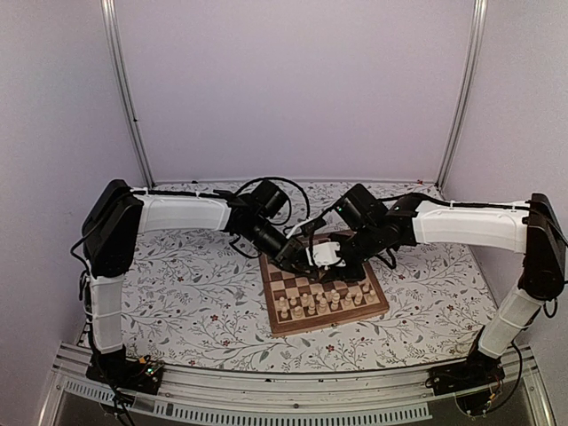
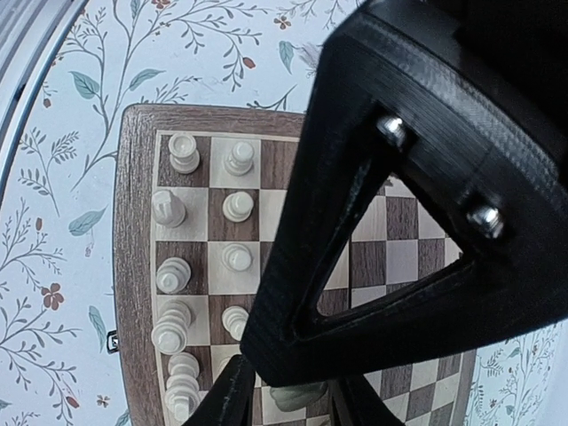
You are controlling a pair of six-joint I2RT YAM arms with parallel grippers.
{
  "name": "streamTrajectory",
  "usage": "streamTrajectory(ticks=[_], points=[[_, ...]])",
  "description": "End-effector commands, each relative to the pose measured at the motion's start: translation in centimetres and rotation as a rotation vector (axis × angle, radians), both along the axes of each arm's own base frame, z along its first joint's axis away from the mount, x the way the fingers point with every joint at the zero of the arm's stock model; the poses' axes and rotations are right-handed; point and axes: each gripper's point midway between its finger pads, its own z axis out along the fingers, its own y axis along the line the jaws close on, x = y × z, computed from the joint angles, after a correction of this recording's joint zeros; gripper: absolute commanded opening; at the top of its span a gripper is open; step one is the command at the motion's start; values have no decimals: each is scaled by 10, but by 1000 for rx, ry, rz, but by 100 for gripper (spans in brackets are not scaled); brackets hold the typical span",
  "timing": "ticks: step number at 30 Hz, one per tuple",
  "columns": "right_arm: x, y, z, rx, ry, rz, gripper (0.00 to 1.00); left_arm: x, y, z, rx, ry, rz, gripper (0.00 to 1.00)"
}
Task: Set up the chess pieces on the board
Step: Place the chess piece on the chessboard.
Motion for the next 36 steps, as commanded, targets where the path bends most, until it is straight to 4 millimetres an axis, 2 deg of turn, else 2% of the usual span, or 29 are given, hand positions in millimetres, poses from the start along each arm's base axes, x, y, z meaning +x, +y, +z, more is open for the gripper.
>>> streamTrajectory(ticks=[1,6,11,15,21,22,27,32,36], points=[[1,3,-8,-15,-14,2,28,7,-2,4,-18,12,4,10],[4,5,-2,12,-29,-18,17,10,-1,3,-7,5,16,12],[1,3,1,34,-8,-34,13,17,2,13,-5,-68,49,19],[1,-2,13,114,81,-65,13,23,8,36,-38,-183,105,26],[4,-13,53,326,288,-79,12,37,18,83,-170,-489,250,33],[4,-13,58,356,329,-80,12,36,16,92,-210,-580,266,34],[-1,-14,74,439,466,-60,12,3,-8,115,-323,-982,242,36],[-6,-13,77,456,511,-40,13,4,-28,113,-314,-1046,220,37],[-7,-14,78,460,520,-41,13,3,-34,109,-302,-1053,200,38]])
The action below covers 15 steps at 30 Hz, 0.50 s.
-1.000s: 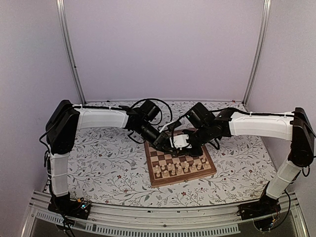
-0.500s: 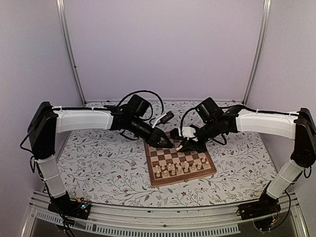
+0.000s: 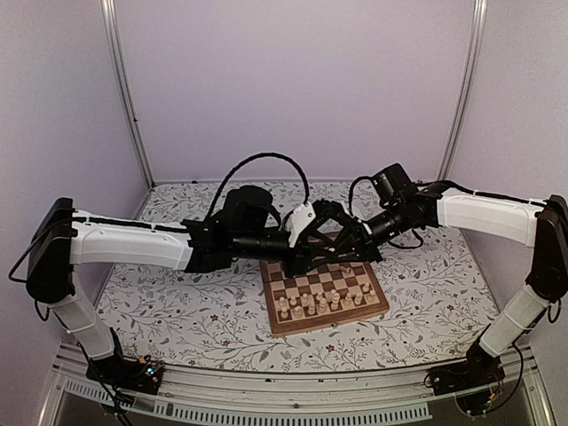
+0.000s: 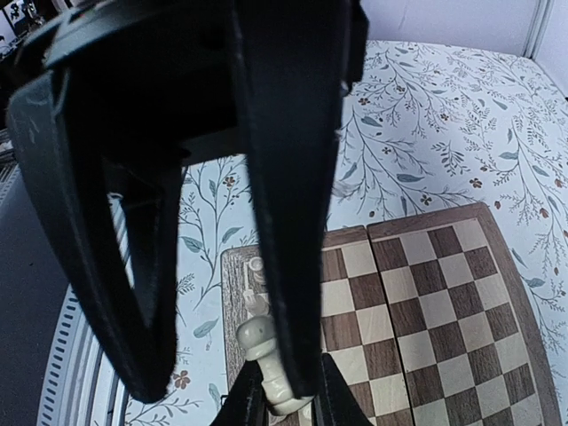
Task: Set up the chess pieces on the board
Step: Place the chess piece on the chessboard.
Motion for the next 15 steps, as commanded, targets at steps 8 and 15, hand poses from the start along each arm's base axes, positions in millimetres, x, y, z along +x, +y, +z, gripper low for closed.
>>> streamTrajectory(ticks=[8,15], points=[[-6,1,16,56,44,30,13,23,2,5,17,-122,94,38],[-5,1,17,59,45,29,13,23,4,-4,53,-109,96,32]])
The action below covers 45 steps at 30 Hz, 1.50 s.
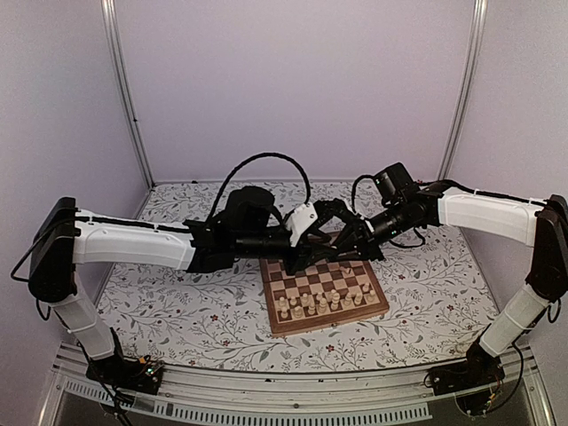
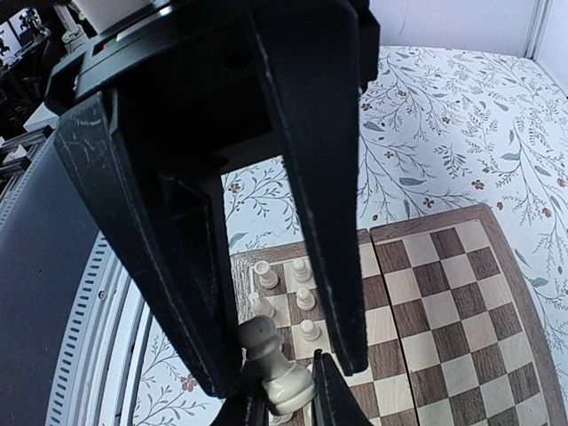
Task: Set up the chess pieces on the board
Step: Place the chess piece on the chessboard.
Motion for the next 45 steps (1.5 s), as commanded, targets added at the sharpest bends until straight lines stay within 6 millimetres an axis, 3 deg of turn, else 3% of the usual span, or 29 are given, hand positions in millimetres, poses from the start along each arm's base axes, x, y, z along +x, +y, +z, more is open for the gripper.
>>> streamTrajectory(ticks=[1,9,16,27,29,31,36,41,45], points=[[-3,1,13,36,13,19,13,5,4,-2,24,-16,27,31],[-2,0,13,38,15,17,13,11,3,-5,44,-3,52,21],[-2,-1,14,41,11,16,13,21,9,-4,45,1,115,27],[-1,-2,14,40,11,14,14,29,11,-8,57,37,124,8],[1,-3,12,30,4,4,17,29,9,-7,55,45,112,6],[5,-5,8,6,-13,-18,26,31,6,-5,68,57,105,5],[24,-31,-3,-66,-89,-123,47,33,1,-12,143,101,87,4],[48,-78,-12,-155,-150,-269,49,32,-10,-23,241,176,47,4],[64,-114,3,-134,-199,-387,51,27,-19,-39,306,233,4,4]])
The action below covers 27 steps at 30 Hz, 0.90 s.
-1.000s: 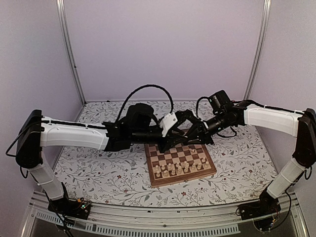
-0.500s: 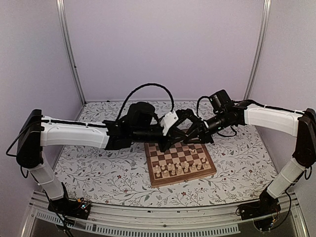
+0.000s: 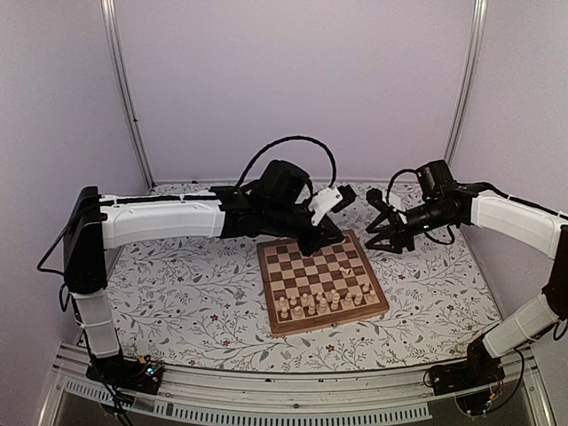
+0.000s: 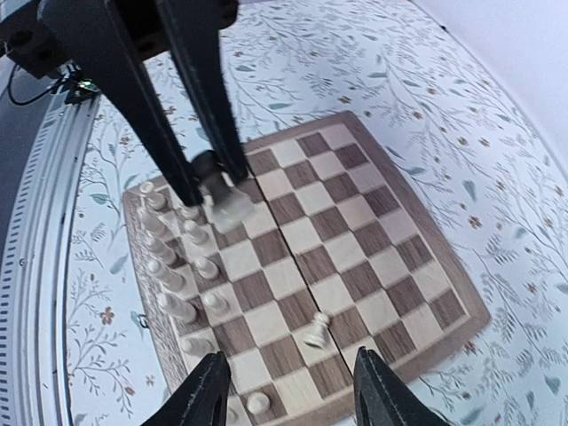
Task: Set up the chess pieces on the board
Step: Place the chess piece on the chessboard.
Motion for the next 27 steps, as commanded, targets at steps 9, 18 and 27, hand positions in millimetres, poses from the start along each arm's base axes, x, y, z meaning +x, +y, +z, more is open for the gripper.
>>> streamTrajectory(ticks=[9,18,27], points=[[50,-74,15,-57,-169,-366,52,-21,-26,-82,276,228,-138,4],[50,-74,0,-72,-128,-363,52,-24,-29,-112,379,283,-146,3],[50,-73,-5,-80,-113,-356,52,-31,-30,-131,419,352,-172,5]])
